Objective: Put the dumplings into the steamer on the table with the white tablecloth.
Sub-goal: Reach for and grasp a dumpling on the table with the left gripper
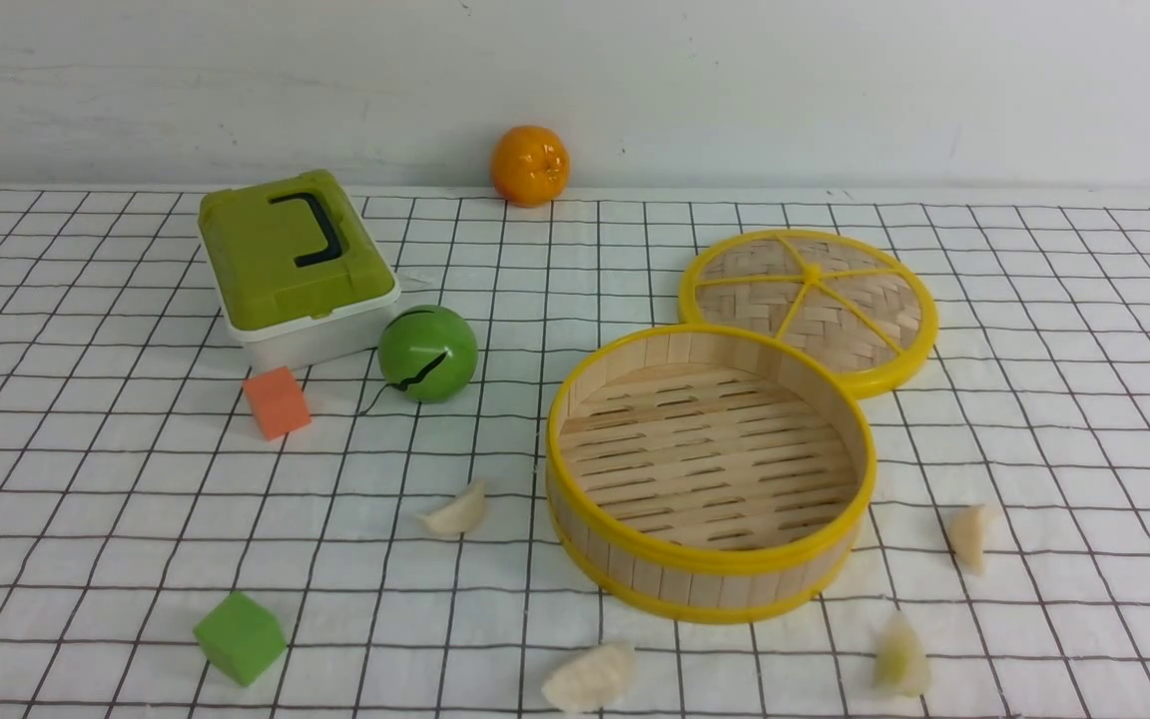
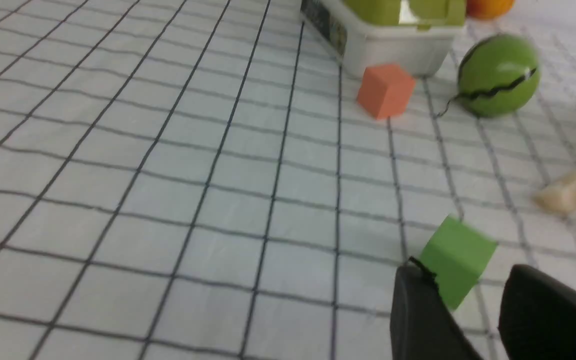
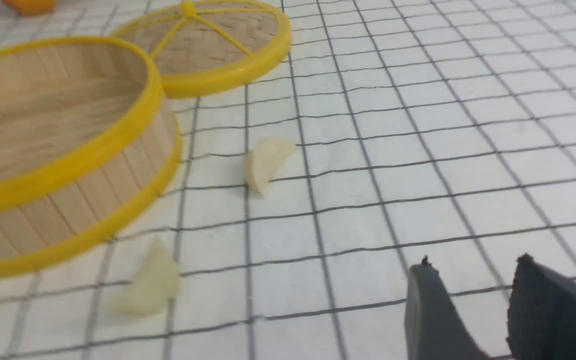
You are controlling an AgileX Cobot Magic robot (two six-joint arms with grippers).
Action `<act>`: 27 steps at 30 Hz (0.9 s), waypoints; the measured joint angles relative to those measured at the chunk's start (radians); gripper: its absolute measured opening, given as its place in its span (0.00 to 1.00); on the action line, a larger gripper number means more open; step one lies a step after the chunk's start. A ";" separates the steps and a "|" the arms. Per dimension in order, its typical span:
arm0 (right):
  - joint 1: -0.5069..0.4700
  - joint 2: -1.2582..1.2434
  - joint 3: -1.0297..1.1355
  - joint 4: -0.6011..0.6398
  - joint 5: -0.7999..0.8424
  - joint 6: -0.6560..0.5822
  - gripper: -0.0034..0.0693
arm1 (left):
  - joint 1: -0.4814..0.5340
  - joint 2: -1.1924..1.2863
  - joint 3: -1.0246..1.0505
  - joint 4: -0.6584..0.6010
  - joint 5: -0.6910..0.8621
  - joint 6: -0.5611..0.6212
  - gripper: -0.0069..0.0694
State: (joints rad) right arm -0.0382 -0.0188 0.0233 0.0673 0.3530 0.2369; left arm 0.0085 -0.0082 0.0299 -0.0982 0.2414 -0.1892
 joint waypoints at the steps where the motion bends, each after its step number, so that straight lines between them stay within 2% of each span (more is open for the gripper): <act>1: 0.000 0.000 0.000 0.052 0.000 0.027 0.38 | 0.000 0.000 0.000 -0.055 -0.031 -0.025 0.40; 2: 0.000 0.000 0.000 0.111 0.000 0.050 0.38 | 0.000 0.000 0.000 -0.141 -0.072 -0.058 0.40; 3: 0.000 0.000 0.002 0.260 0.001 0.143 0.38 | 0.000 0.000 0.000 -0.306 -0.149 -0.156 0.40; 5: 0.000 0.000 0.003 0.390 0.003 0.214 0.38 | 0.000 0.000 0.000 -0.497 -0.216 -0.258 0.40; 6: 0.000 0.000 0.004 0.493 0.003 0.259 0.38 | 0.000 0.000 0.000 -0.633 -0.274 -0.317 0.40; 8: 0.000 0.000 0.004 0.571 0.003 0.291 0.38 | 0.000 0.000 0.000 -0.823 -0.341 -0.352 0.40; 11: 0.000 0.000 0.004 0.595 -0.001 0.299 0.38 | 0.000 0.000 0.000 -0.951 -0.406 -0.338 0.40; 16: 0.000 0.000 0.004 0.603 -0.013 0.295 0.38 | 0.000 0.000 0.000 -1.058 -0.473 -0.295 0.40; 19: 0.000 0.000 0.004 0.604 -0.023 0.233 0.38 | 0.000 0.000 0.000 -1.102 -0.478 -0.285 0.40; 21: 0.000 0.000 0.003 0.604 -0.020 0.146 0.38 | 0.000 0.000 0.000 -1.108 -0.446 -0.283 0.40; 24: 0.000 0.000 -0.065 0.604 0.011 -0.051 0.36 | 0.000 0.000 0.000 -1.094 -0.370 -0.280 0.40; 26: 0.000 0.014 -0.141 0.604 0.027 -0.183 0.28 | 0.000 0.000 0.000 -1.059 -0.314 -0.268 0.40; 27: 0.000 0.051 -0.190 0.603 0.040 -0.264 0.20 | 0.000 0.000 -0.010 -1.026 -0.277 -0.240 0.39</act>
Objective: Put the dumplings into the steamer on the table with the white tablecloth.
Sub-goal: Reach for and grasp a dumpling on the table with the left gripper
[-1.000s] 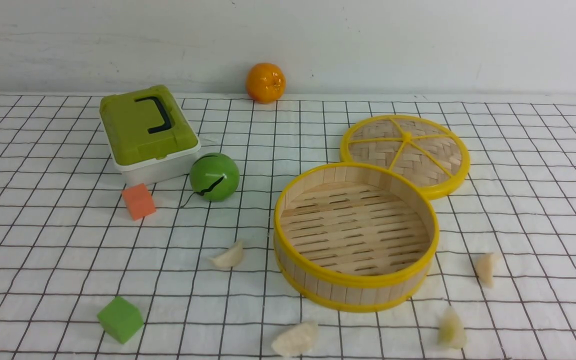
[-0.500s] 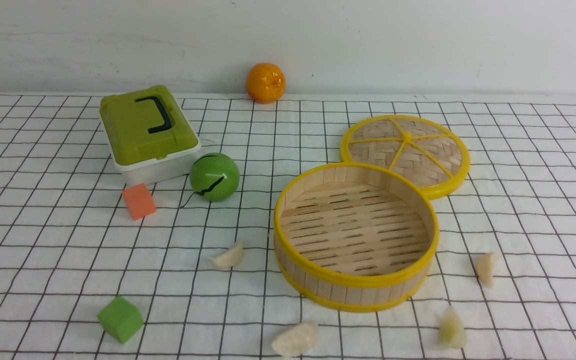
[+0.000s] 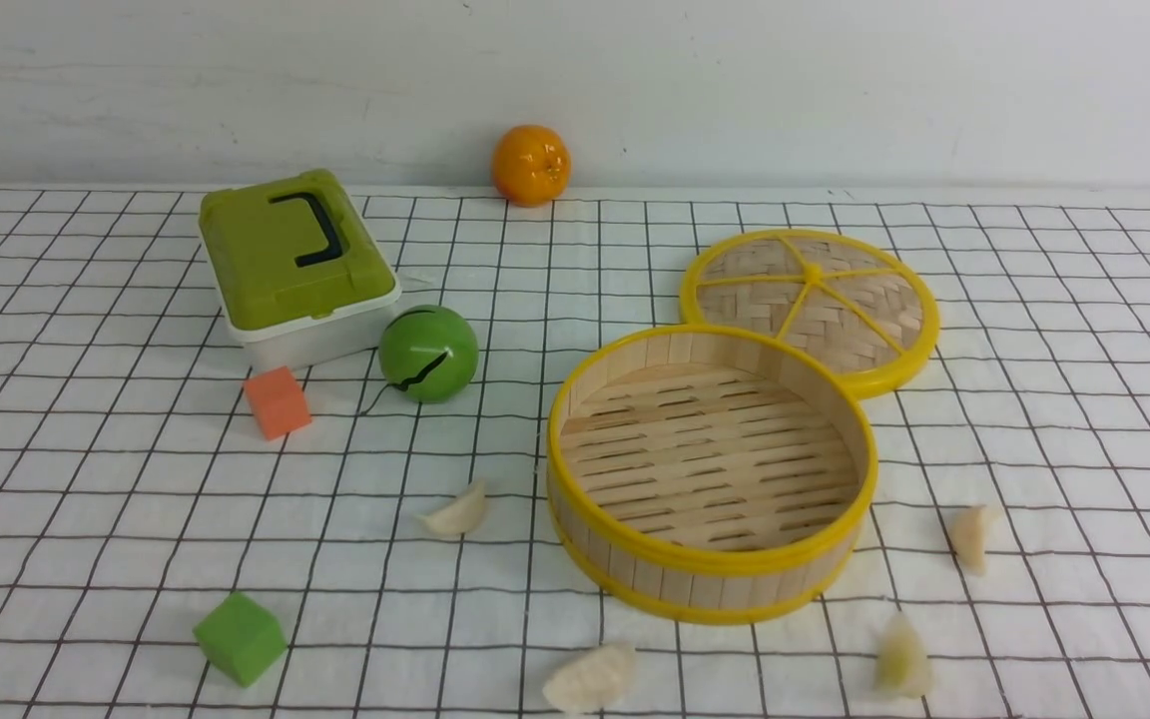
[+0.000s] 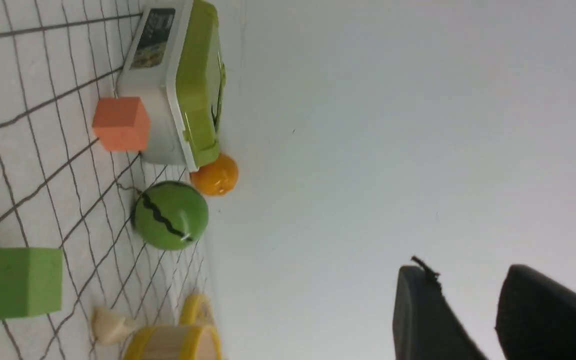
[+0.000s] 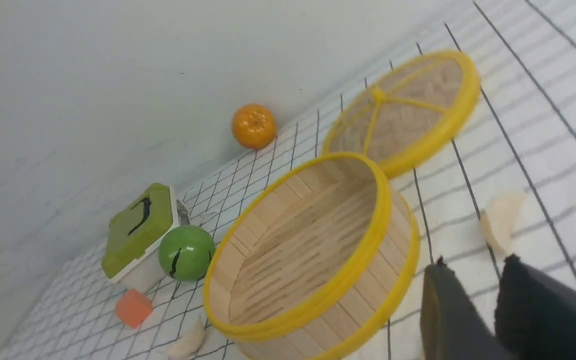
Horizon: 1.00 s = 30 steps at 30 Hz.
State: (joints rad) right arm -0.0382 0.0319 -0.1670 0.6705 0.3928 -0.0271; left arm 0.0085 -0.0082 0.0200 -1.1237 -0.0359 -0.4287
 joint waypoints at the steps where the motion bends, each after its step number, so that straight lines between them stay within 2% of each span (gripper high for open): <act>1: 0.000 0.042 -0.044 -0.006 0.012 -0.053 0.12 | 0.000 0.000 -0.025 0.043 0.036 0.040 0.36; 3: 0.000 0.165 -0.144 -0.029 0.040 -0.144 0.03 | 0.000 0.000 -0.090 0.116 0.084 0.125 0.27; 5: 0.000 0.276 -0.227 -0.053 0.085 -0.214 0.02 | 0.000 0.000 -0.201 0.222 0.166 0.272 0.12; 6: 0.000 0.345 -0.287 -0.070 0.123 -0.260 0.02 | 0.000 0.000 -0.273 0.290 0.262 0.364 0.07; 9: 0.025 0.564 -0.454 -0.109 0.292 -0.389 0.02 | 0.000 0.088 -0.453 0.462 0.514 0.495 0.07; 13: 0.152 0.758 -0.602 -0.184 0.434 -0.415 0.02 | -0.005 0.395 -0.674 0.694 0.862 0.505 0.07; 17: 0.279 0.858 -0.689 -0.306 0.531 -0.379 0.02 | -0.073 0.579 -0.772 0.791 0.994 0.509 0.07; 22: 0.393 0.912 -0.740 -0.489 0.602 -0.261 0.03 | -0.238 0.789 -0.885 0.933 1.044 0.510 0.07; 26: 0.436 0.915 -0.745 -0.614 0.620 -0.144 0.03 | -0.364 0.923 -0.972 1.042 1.054 0.500 0.07; 30: 0.444 0.915 -0.745 -0.710 0.620 -0.035 0.03 | -0.486 1.106 -1.099 1.184 1.056 0.376 0.07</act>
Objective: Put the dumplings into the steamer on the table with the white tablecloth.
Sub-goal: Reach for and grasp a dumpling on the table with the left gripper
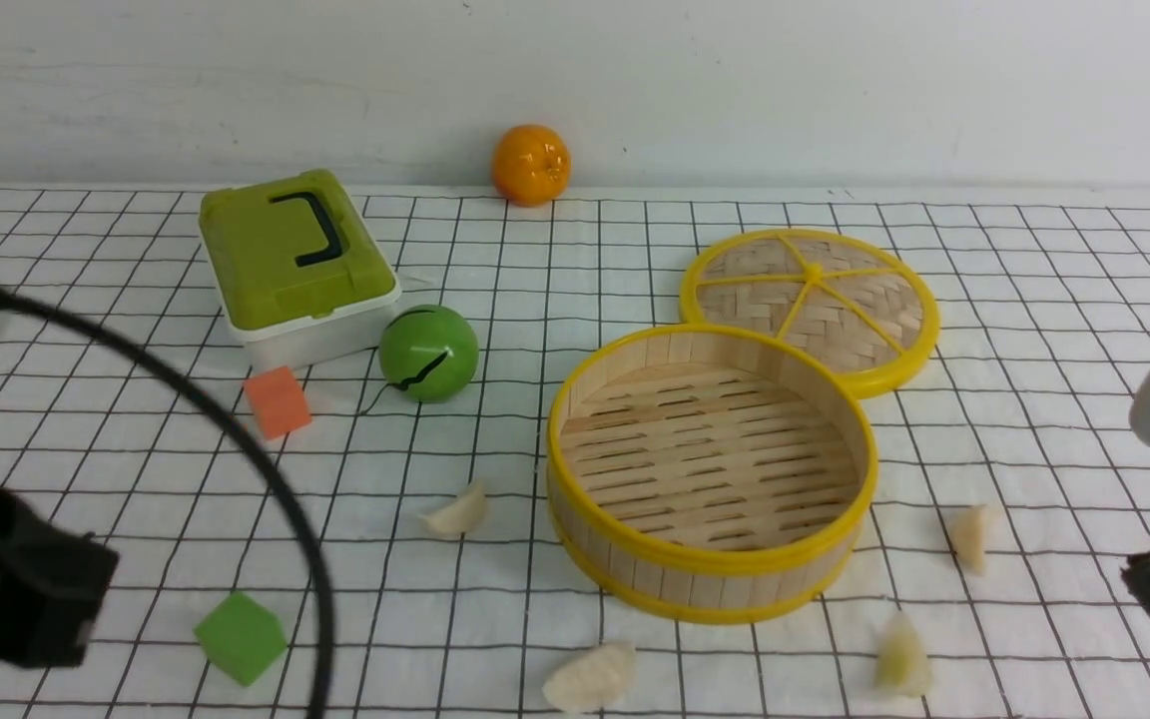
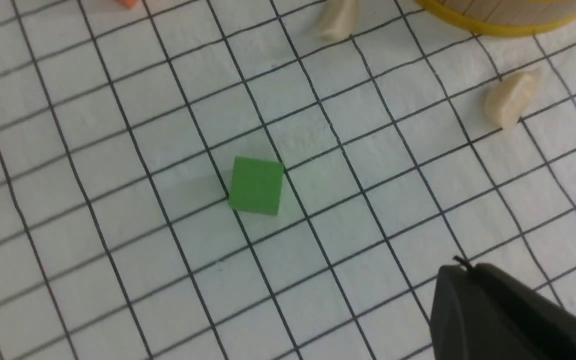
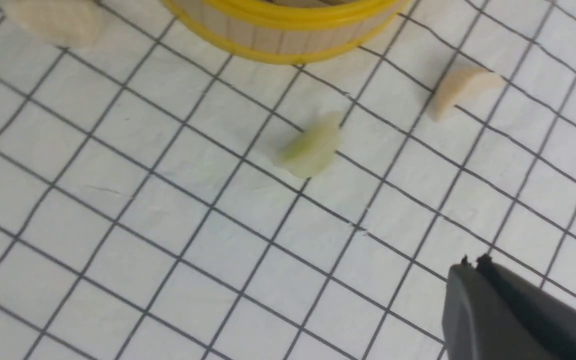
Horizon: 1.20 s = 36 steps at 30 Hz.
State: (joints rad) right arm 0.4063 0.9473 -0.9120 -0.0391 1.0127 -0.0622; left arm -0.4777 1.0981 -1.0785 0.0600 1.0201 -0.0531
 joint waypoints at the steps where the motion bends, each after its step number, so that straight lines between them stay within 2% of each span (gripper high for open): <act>1: 0.000 0.000 0.000 -0.016 0.000 0.017 0.03 | -0.016 0.043 -0.041 0.034 0.000 -0.059 0.07; 5: 0.001 0.000 -0.001 -0.036 0.000 0.040 0.03 | -0.033 0.182 -0.144 0.091 0.007 -0.174 0.09; 7: 0.001 0.000 -0.001 -0.037 0.000 0.045 0.04 | -0.033 0.254 -0.192 0.100 0.014 -0.202 0.13; 11: 0.001 0.000 -0.001 -0.037 0.000 0.047 0.04 | -0.033 0.404 -0.273 0.078 0.026 -0.213 0.31; 17: 0.001 0.000 -0.001 -0.035 0.000 0.049 0.04 | -0.033 0.583 -0.347 0.039 0.013 -0.198 0.67; 21: 0.001 0.000 -0.001 -0.035 0.000 0.049 0.05 | -0.029 0.684 -0.388 0.051 -0.015 -0.170 0.83; 26: 0.001 0.000 -0.001 -0.024 0.000 0.050 0.05 | 0.015 0.805 -0.442 0.019 -0.041 -0.097 0.84; 30: 0.001 0.000 -0.001 -0.021 0.000 0.050 0.05 | 0.055 0.888 -0.462 -0.017 -0.091 -0.001 0.78; 36: 0.001 0.000 -0.001 -0.019 -0.014 0.050 0.06 | 0.059 0.958 -0.462 -0.060 -0.163 0.122 0.68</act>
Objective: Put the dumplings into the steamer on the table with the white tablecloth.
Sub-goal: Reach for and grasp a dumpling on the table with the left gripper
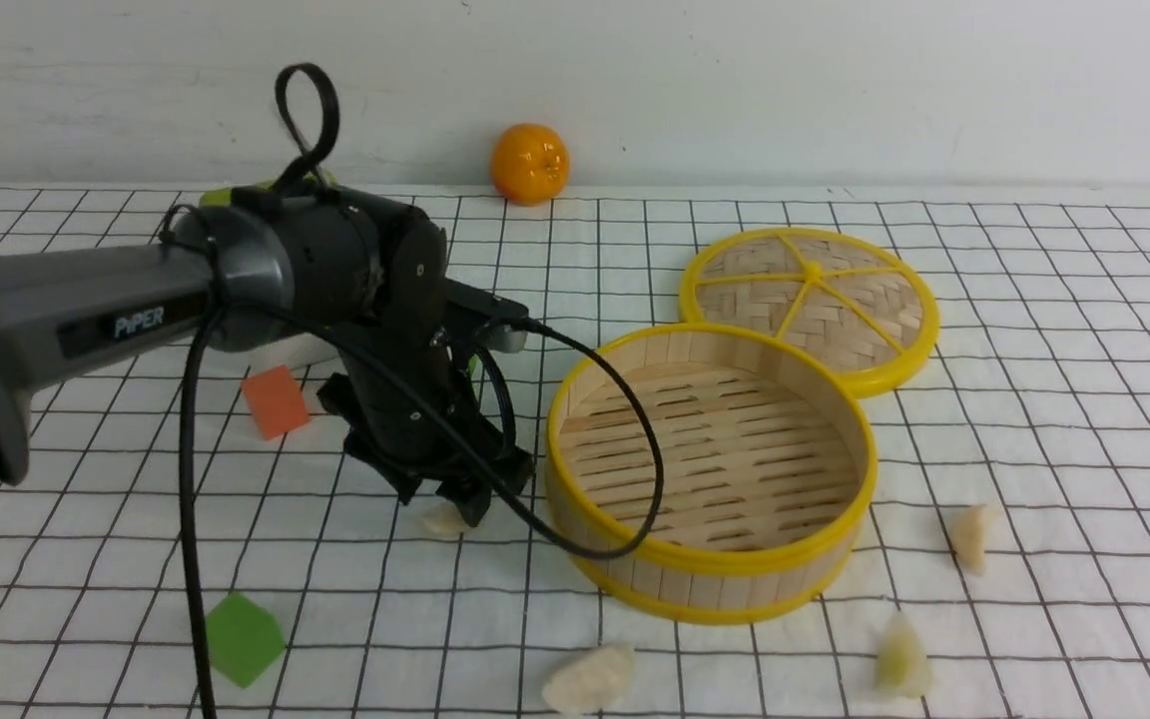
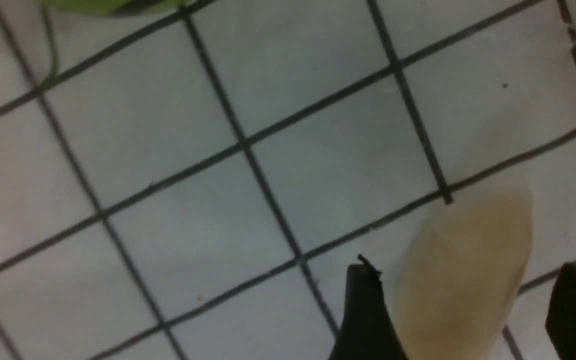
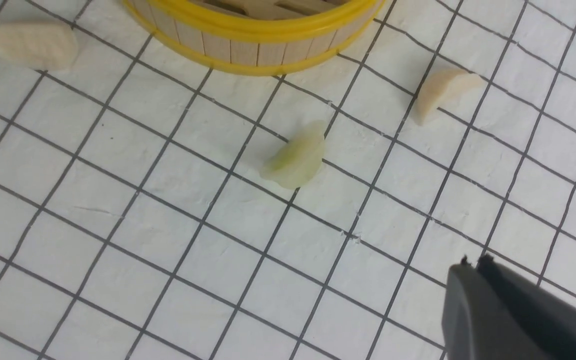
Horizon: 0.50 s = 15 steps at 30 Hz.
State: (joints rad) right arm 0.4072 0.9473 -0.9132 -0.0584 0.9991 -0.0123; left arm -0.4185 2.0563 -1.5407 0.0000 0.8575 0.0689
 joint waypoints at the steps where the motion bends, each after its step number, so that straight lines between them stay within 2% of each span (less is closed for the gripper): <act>1: 0.000 0.000 0.000 0.000 -0.004 0.000 0.06 | 0.000 0.007 0.000 -0.015 -0.006 0.015 0.66; 7: 0.000 0.000 0.000 0.000 -0.013 0.000 0.06 | -0.001 0.034 -0.001 -0.029 -0.003 0.052 0.42; 12: 0.000 0.000 0.000 0.000 -0.013 0.000 0.07 | -0.008 0.003 -0.043 -0.029 0.080 0.045 0.41; 15: 0.000 0.000 0.000 0.000 -0.013 0.000 0.07 | -0.060 -0.063 -0.158 -0.024 0.143 -0.003 0.41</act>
State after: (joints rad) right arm 0.4072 0.9473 -0.9132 -0.0584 0.9859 -0.0123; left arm -0.4786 1.9928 -1.6989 -0.0244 1.0007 0.0664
